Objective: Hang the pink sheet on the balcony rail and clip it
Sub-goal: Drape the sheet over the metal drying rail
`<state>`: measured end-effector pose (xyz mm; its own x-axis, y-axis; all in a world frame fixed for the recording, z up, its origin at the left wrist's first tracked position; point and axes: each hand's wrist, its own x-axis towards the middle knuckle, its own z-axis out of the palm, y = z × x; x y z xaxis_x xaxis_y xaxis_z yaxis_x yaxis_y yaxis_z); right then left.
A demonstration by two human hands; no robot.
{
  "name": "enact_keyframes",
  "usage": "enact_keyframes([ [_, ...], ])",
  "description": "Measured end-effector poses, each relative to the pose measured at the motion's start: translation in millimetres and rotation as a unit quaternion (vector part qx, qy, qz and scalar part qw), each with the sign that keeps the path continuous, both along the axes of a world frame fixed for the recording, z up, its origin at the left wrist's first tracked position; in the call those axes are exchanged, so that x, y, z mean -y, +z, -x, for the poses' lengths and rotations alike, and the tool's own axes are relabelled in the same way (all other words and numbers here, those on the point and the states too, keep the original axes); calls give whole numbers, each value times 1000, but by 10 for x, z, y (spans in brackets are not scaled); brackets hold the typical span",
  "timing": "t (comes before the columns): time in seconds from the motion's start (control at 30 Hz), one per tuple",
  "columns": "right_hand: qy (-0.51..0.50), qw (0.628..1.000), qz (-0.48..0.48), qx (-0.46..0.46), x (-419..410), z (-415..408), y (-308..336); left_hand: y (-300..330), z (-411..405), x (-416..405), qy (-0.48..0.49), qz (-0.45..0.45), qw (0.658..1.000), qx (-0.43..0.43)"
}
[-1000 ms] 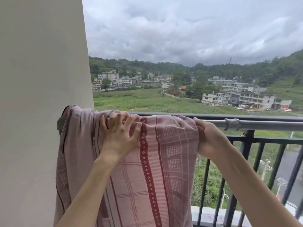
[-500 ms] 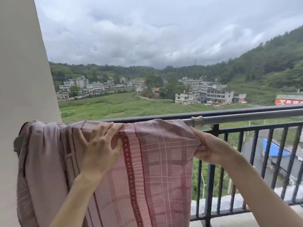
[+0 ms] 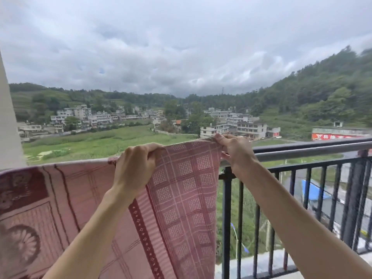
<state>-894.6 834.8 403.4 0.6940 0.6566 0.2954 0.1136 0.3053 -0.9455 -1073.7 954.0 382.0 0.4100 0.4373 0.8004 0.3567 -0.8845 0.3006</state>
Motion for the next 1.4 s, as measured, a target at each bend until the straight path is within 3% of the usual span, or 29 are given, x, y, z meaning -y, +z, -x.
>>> enact_keyframes([
  [0.2, 90, 981, -65, -159, 399, -803, 103, 111, -870, 333, -22, 4, 1000, -19],
  [0.3, 165, 961, -2, -220, 631, -1061, -155, 15, -1186, 484, -53, 22, 997, -60],
  [0.43, 205, 953, 121, -186, 742, -1257, -433, -124, -1451, 633, -55, 14, 996, -65],
  [0.53, 209, 953, 154, -159, 715, -1337, -449, -114, -1531, 660, -68, 21, 996, -55],
  [0.67, 228, 949, 116, -184, 662, -1421, -341, -98, -1600, 616, -73, 36, 995, -61],
  [0.8, 154, 967, 47, -199, 514, -1627, -13, 61, -1737, 563, -63, 48, 997, -17],
  [1.03, 130, 966, 35, -223, 544, -2252, 313, 294, -2298, 736, -54, 31, 998, -13],
  [1.17, 127, 971, 16, -202, 801, -2689, 475, 327, -2743, 1045, -59, 22, 998, -2],
  [1.3, 118, 977, -79, -157, 1199, -3066, 658, 505, -3237, 1402, -82, 13, 995, 54],
  [1.4, 141, 981, -8, -134, 1539, -3268, 370, 354, -3475, 1540, -110, 46, 993, 5],
])
